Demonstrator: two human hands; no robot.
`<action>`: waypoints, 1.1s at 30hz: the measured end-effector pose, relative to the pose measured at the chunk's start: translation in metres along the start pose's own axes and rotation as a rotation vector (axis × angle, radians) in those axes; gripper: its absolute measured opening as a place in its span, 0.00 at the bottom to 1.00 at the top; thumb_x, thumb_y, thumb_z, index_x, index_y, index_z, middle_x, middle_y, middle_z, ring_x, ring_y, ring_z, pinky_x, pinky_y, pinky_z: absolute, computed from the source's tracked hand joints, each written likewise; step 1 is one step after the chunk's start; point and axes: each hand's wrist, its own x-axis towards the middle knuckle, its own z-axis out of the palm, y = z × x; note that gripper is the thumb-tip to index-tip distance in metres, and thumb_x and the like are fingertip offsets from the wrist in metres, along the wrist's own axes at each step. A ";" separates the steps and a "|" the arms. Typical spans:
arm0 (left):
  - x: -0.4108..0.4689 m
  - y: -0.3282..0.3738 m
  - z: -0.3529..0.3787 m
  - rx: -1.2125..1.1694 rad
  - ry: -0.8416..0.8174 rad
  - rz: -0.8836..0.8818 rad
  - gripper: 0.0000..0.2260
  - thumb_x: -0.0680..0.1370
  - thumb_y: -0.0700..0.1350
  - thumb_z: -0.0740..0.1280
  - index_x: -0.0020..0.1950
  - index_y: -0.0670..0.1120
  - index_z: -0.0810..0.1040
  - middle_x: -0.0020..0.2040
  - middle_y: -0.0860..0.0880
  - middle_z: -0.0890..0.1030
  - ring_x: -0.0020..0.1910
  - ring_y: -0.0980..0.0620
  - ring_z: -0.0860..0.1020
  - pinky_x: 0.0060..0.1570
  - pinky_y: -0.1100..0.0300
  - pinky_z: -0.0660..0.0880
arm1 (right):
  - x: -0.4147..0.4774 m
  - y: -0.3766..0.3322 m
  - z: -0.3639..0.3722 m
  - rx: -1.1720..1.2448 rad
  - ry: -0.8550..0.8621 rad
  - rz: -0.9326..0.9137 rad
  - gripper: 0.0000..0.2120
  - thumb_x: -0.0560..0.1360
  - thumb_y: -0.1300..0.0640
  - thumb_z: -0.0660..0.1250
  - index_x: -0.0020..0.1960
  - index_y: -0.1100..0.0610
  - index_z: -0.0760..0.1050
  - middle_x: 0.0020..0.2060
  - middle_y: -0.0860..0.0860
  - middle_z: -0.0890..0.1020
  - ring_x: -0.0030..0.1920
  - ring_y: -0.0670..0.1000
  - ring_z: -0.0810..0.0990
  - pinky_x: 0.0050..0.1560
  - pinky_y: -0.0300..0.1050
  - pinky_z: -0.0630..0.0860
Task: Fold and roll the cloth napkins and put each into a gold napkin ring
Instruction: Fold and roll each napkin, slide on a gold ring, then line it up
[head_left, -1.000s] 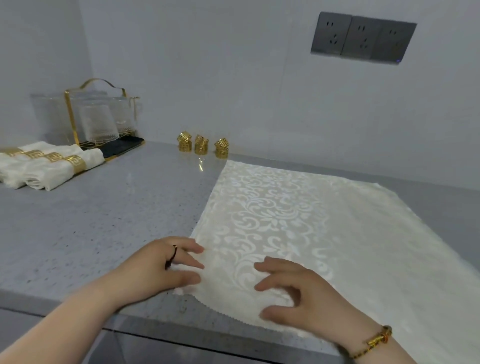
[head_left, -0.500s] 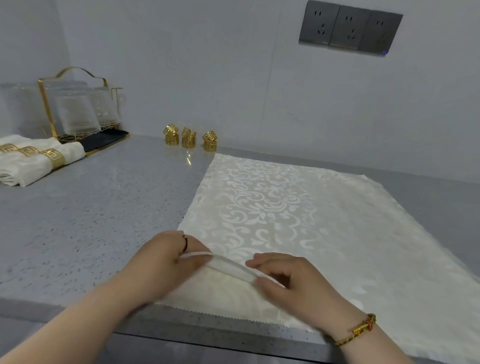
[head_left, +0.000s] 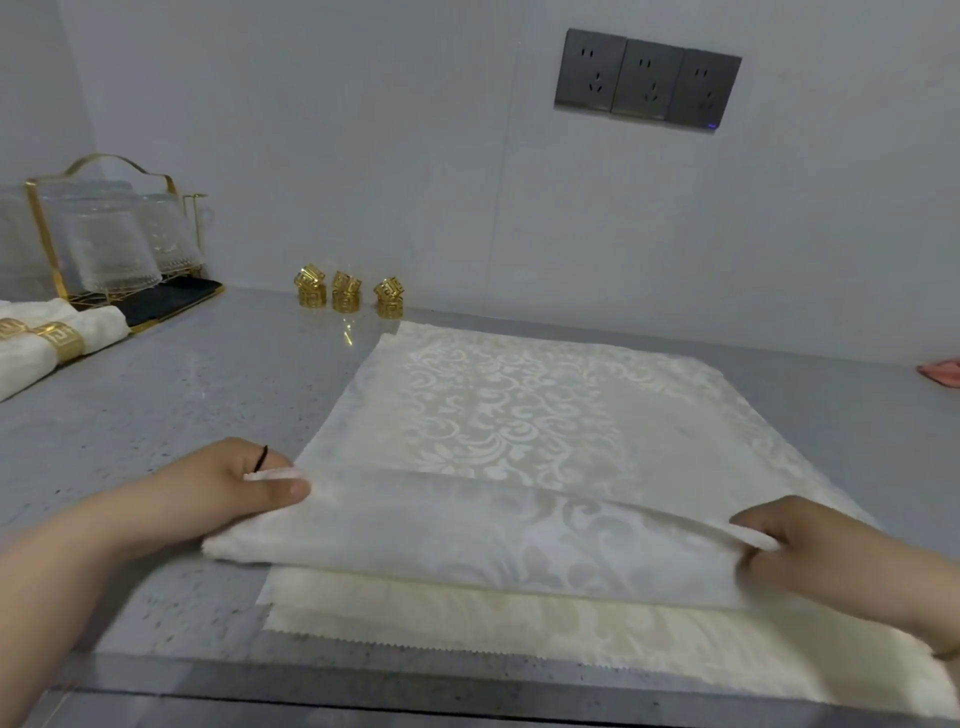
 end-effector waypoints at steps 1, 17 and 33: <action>-0.001 0.001 -0.005 0.008 -0.036 -0.010 0.25 0.44 0.69 0.74 0.25 0.49 0.80 0.26 0.51 0.79 0.26 0.57 0.76 0.29 0.70 0.70 | -0.001 0.005 -0.005 -0.015 -0.009 0.019 0.12 0.66 0.65 0.65 0.26 0.57 0.67 0.24 0.48 0.69 0.25 0.43 0.66 0.29 0.36 0.62; 0.100 -0.008 -0.009 0.306 0.415 -0.095 0.06 0.73 0.39 0.70 0.45 0.44 0.73 0.41 0.46 0.74 0.40 0.49 0.72 0.38 0.60 0.65 | 0.065 0.040 -0.019 0.157 0.479 0.341 0.14 0.71 0.66 0.59 0.28 0.56 0.62 0.24 0.51 0.64 0.28 0.51 0.60 0.30 0.41 0.56; 0.126 -0.008 -0.006 0.243 0.694 0.051 0.15 0.79 0.44 0.59 0.66 0.49 0.72 0.56 0.49 0.79 0.56 0.47 0.74 0.50 0.58 0.65 | 0.136 0.070 -0.010 -0.011 0.671 0.442 0.16 0.74 0.64 0.60 0.28 0.62 0.66 0.26 0.58 0.72 0.31 0.57 0.67 0.32 0.45 0.62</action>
